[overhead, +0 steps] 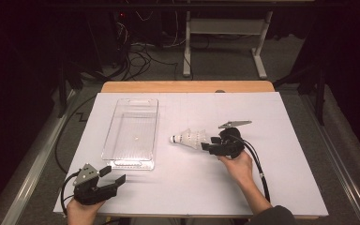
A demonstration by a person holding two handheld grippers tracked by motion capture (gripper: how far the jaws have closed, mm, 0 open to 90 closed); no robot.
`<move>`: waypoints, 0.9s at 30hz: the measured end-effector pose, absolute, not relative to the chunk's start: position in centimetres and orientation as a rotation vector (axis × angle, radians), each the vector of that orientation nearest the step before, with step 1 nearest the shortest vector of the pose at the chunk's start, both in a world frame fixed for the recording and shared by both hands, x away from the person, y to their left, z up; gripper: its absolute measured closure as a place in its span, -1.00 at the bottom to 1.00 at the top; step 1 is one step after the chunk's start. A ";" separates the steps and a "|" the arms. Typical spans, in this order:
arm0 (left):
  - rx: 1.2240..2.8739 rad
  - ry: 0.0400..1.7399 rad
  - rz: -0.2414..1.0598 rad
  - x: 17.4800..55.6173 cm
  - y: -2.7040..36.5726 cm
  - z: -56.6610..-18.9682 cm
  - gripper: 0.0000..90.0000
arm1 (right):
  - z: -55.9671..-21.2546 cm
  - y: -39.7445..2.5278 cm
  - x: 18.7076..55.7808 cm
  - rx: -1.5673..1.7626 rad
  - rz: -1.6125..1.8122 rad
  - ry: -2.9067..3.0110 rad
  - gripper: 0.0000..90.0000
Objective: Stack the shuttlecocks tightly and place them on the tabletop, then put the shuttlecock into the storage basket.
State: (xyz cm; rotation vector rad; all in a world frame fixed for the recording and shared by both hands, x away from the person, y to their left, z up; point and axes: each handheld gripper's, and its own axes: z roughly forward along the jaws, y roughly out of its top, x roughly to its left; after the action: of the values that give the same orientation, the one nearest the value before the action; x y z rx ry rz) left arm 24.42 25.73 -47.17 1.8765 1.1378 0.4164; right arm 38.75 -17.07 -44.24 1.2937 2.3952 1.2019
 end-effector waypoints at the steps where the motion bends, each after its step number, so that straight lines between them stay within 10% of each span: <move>1: 1.876 1.138 0.414 24.4 25.8 -47.2 -0.28 | -44.2 -17.1 38.6 1.284 1.205 2.392 -0.02; 27: 1.886 1.128 0.417 24.6 25.4 -47.1 -0.28 | -44.9 -15.7 37.7 1.195 1.148 2.406 -0.21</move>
State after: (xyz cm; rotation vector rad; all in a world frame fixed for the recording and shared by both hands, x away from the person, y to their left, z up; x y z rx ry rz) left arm 24.58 25.42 -47.10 1.8856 1.1277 0.4165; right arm 37.65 -15.68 -44.87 1.1949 2.4056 1.1484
